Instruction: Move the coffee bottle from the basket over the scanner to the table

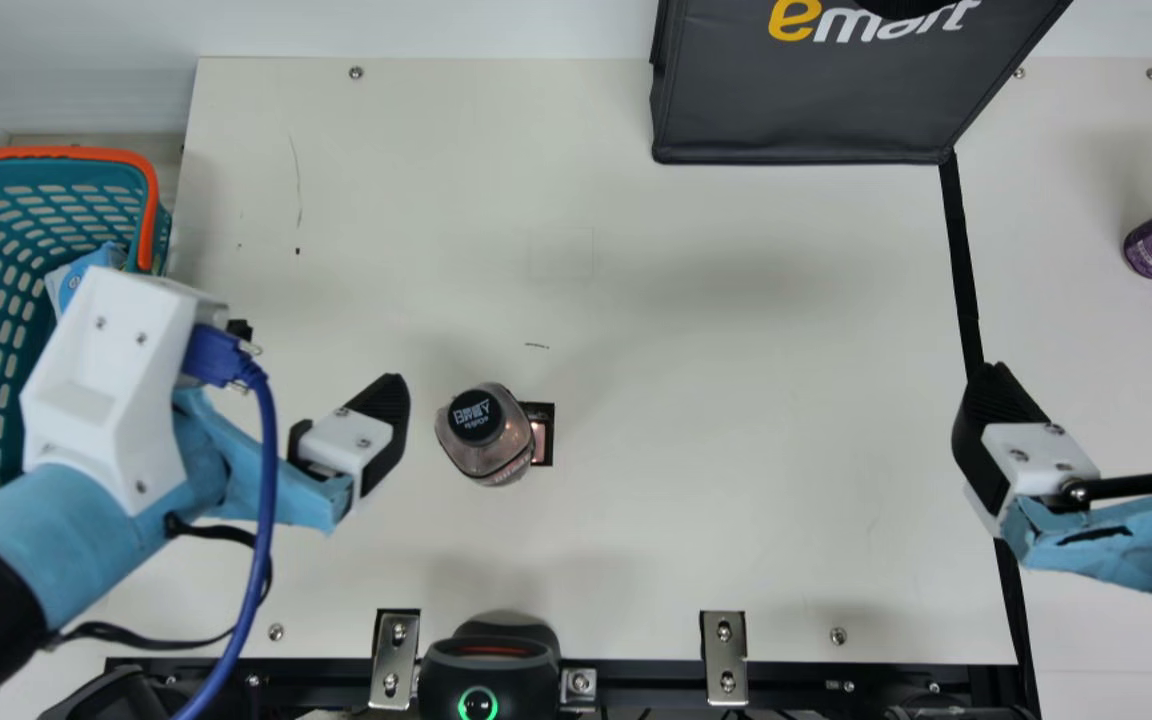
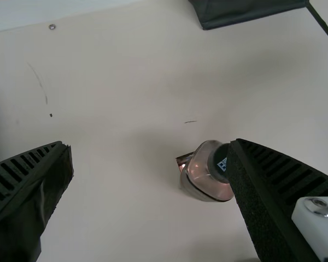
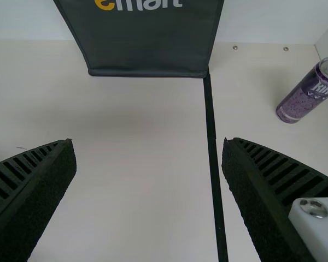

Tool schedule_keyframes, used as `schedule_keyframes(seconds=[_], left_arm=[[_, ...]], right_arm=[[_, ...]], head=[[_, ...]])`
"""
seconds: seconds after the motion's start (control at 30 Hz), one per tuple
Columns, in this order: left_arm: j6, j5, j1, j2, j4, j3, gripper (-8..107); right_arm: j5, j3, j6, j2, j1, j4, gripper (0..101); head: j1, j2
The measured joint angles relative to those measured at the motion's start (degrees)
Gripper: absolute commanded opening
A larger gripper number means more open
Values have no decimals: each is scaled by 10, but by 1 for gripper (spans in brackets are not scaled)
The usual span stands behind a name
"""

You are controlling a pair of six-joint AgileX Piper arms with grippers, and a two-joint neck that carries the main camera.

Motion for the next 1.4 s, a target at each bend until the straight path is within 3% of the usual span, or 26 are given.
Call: schedule_keyframes(seconds=[0.33, 0.53, 0.97, 1.4], left_arm=[[-257, 88, -216, 86, 158, -46, 90], [-365, 92, -297, 138, 204, -40, 90], [-506, 94, -306, 181, 247, 23, 90], [-609, 30, -269, 242, 290, 74, 90]], right_arm=[[0, 0, 0, 0, 0, 0, 95], [0, 0, 0, 0, 0, 0, 95], [0, 0, 0, 0, 0, 0, 95], [1, 0, 0, 0, 0, 0, 95]], head=[[0, 0], [0, 0], [0, 1], [0, 1]])
